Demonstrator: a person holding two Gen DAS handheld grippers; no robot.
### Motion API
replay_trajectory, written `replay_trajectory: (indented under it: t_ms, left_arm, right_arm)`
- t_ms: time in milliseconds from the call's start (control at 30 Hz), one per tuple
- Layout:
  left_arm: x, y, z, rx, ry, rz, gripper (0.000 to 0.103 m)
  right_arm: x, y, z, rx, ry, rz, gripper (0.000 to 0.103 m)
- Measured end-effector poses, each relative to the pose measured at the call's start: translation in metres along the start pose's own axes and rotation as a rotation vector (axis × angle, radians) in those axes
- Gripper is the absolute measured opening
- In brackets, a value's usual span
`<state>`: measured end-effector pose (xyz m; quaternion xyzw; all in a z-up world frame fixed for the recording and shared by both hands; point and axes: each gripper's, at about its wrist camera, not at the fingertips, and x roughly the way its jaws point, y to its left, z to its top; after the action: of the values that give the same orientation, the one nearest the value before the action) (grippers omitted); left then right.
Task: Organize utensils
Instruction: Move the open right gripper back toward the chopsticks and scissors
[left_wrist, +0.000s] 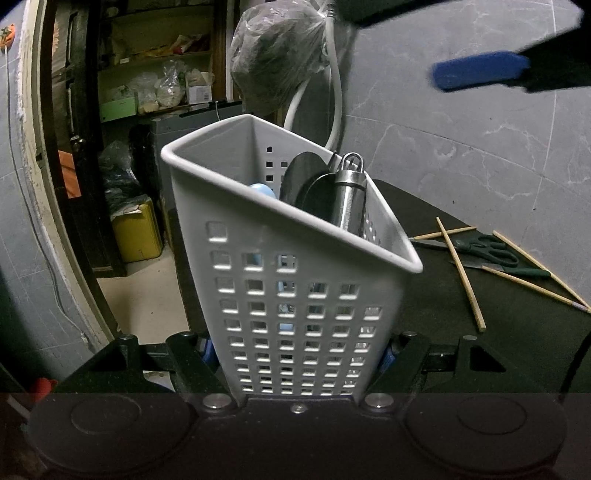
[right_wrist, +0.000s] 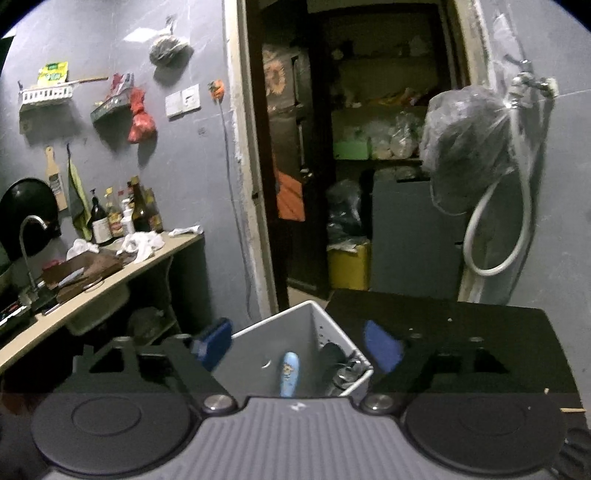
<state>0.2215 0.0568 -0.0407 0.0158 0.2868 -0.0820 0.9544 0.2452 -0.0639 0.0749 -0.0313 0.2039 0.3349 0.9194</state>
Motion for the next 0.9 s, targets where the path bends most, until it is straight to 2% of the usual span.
replay_trajectory:
  t_ms: [133, 233, 400, 667, 900]
  left_arm:
    - [0.0, 0.0, 0.0, 0.0, 0.0, 0.0, 0.076]
    - [0.0, 0.0, 0.0, 0.002, 0.001, 0.001, 0.076]
    - [0.001, -0.002, 0.002, 0.003, 0.008, 0.005, 0.076]
    - [0.002, -0.004, 0.006, -0.007, 0.02, 0.013, 0.076]
    - [0.003, -0.007, 0.008, -0.019, 0.028, 0.03, 0.076]
  right_arm:
    - [-0.02, -0.011, -0.007, 0.022, -0.009, -0.066, 0.102]
    - [-0.034, -0.022, -0.02, 0.048, 0.022, -0.134, 0.102]
    - [-0.054, -0.046, -0.061, 0.148, 0.136, -0.265, 0.103]
    - [-0.075, -0.064, -0.12, 0.236, 0.332, -0.388, 0.103]
    - [-0.086, -0.091, -0.144, 0.31, 0.383, -0.451, 0.103]
